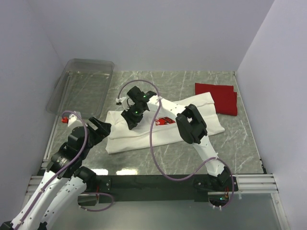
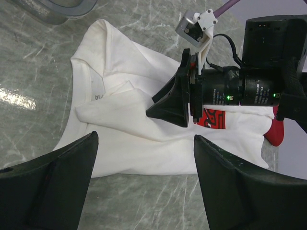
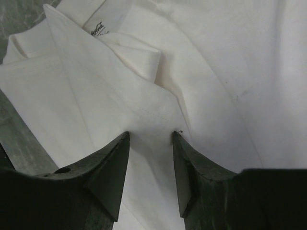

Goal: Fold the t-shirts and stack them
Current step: Fold the tshirt

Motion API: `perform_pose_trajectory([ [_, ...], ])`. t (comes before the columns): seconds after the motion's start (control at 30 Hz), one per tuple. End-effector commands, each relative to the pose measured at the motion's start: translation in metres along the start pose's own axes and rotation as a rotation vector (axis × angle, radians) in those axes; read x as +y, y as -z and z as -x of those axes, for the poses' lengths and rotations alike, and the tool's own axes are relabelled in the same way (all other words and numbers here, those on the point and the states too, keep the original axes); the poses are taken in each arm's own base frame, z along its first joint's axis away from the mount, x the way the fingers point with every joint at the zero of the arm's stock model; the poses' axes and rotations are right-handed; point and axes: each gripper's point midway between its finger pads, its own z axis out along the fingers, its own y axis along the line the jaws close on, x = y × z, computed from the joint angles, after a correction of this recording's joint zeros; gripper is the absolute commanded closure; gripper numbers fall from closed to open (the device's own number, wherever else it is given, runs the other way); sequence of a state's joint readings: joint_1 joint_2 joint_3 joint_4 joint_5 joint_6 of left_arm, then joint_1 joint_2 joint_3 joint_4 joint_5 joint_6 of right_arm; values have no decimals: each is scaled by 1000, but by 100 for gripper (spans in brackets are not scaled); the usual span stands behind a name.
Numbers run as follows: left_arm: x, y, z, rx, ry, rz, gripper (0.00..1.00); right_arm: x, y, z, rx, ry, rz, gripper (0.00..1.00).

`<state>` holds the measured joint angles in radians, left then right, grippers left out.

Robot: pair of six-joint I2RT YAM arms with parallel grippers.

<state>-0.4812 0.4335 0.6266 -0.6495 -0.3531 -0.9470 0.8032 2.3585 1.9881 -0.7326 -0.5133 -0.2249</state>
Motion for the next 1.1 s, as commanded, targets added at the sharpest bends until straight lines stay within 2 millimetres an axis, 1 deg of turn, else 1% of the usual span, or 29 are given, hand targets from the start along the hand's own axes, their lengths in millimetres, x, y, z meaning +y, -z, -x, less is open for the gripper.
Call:
perform_pose_trajectory([
  [0.0,-8,1,4,-15,-4,-35,14,10,7,22,-51,23,1,52],
  [0.03,-8,1,5,-16,-2,-36,14,11,7,22,-50,24,2,54],
  [0.13,-7,0,4,-12,-4,-35,14,11,8,24,-53,27,2,64],
  [0.17,-8,0,3,-12,-4,-37,14,11,8,25,-55,29,1,70],
  [0.23,-8,0,4,-12,-4,-39,14,11,9,26,-56,32,3,77],
  [0.27,-8,0,3,-10,-3,-37,14,10,9,27,-58,33,1,84],
  [0.3,-8,0,3,-11,-4,-38,14,11,10,27,-57,36,2,87],
  [0.33,-8,0,3,-10,-3,-37,14,11,11,28,-61,42,0,91],
  [0.37,-8,0,3,-10,-3,-37,14,12,14,30,-66,47,-3,97],
  [0.4,-8,1,4,-12,-4,-37,14,11,17,32,-69,50,-13,100],
  [0.43,-8,1,4,-12,-3,-37,14,11,19,33,-72,58,-17,100],
  [0.5,-8,1,4,-13,-4,-38,14,10,30,39,-95,70,-41,100],
  [0.53,-8,1,4,-12,-4,-39,14,11,39,44,-113,79,-52,100],
  [0.6,-8,1,4,-12,-2,-37,14,10,46,45,-127,83,-64,100],
  [0.63,-8,1,4,-13,-4,-38,14,10,55,49,-143,91,-77,100],
  [0.7,-8,1,4,-13,-4,-38,14,7,61,49,-155,89,-91,100],
  [0.73,-9,2,5,-14,-5,-39,14,6,69,52,-170,91,-103,100],
  [0.77,-8,1,4,-13,-5,-38,14,4,69,49,-168,87,-109,100],
  [0.8,-9,1,5,-14,-5,-39,14,1,73,50,-178,86,-119,100],
  [0.83,-8,1,4,-13,-7,-38,14,-1,79,52,-191,84,-129,100],
  [0.93,-8,1,4,-13,-8,-38,14,-8,83,49,-200,67,-148,100],
  [1.03,-8,0,4,-10,-12,-37,14,-19,87,47,-209,39,-179,100],
  [1.07,-9,0,4,-10,-11,-37,14,-26,88,45,-209,29,-198,100],
])
